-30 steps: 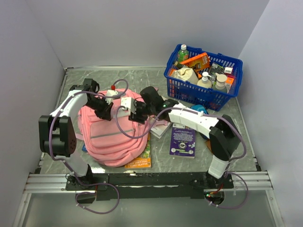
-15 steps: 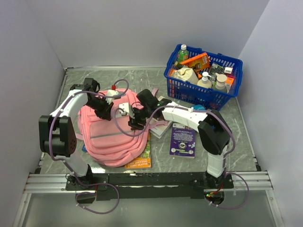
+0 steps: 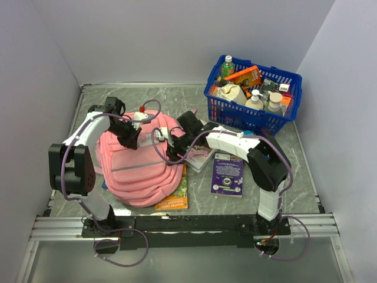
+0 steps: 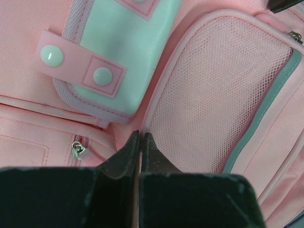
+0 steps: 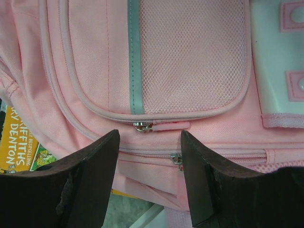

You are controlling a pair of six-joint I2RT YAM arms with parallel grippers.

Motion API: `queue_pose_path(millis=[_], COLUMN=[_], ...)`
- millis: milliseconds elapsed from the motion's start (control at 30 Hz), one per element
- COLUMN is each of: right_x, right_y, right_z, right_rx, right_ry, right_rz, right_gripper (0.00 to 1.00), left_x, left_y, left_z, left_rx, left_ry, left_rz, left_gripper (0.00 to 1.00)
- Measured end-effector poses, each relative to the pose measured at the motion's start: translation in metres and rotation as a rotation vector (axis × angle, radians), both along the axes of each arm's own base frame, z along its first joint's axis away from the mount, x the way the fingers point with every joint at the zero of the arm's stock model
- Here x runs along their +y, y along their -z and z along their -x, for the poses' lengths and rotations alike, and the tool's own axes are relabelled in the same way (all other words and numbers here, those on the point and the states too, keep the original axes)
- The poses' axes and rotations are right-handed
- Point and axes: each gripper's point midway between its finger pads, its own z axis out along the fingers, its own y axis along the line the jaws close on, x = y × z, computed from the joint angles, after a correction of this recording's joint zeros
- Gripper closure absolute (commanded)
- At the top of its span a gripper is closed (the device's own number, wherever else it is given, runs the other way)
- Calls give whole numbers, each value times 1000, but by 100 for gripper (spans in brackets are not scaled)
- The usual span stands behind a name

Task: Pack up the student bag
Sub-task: Unzip the student bag at the center of the board.

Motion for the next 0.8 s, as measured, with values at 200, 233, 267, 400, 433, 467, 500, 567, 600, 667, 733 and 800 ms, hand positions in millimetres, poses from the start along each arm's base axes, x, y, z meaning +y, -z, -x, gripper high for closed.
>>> queue_pose_path(millis=[200, 233, 267, 400, 433, 467, 500, 567, 600, 667, 733, 800], right_x=[1, 3, 5, 7, 7, 7, 7, 7, 8, 8, 9, 8], right_y=[0, -1, 0, 8, 10, 10, 10, 9, 9, 10, 12, 12], right_z=[-2, -4, -6, -9, -9, -9, -9, -9, -8, -7, -5, -5], right_rx=[2, 1, -1, 6, 6, 6, 5, 5, 6, 4, -3, -16], right_ry=[5, 5, 5, 0, -4, -6, -8, -10, -13, -14, -15, -12], right_rz=[0, 0, -1, 14, 15, 15, 15, 14, 14, 14, 14, 15], right_gripper=[38, 38, 38, 38, 39, 39, 39, 41, 42, 46, 49, 53], left_x=[-5, -5, -7, -10, -10, -10, -10, -10, -10, -10, -10, -9], left_y=[1, 2, 2, 3, 3, 2, 3, 3, 3, 4, 4, 4], left_z=[1, 1, 2, 4, 4, 4, 3, 3, 3, 3, 3, 3], left_rx=[-6, -10, -15, -45, -51, -53, -54, -55, -56, -55, -52, -50], left_ry=[26, 33, 41, 75, 79, 81, 81, 80, 79, 72, 65, 60], left_rz=[-27, -39, -53, -109, -118, -121, -124, -126, -127, -127, -125, -123], left_gripper=[99, 99, 99, 99, 99, 99, 99, 99, 99, 99, 99, 99])
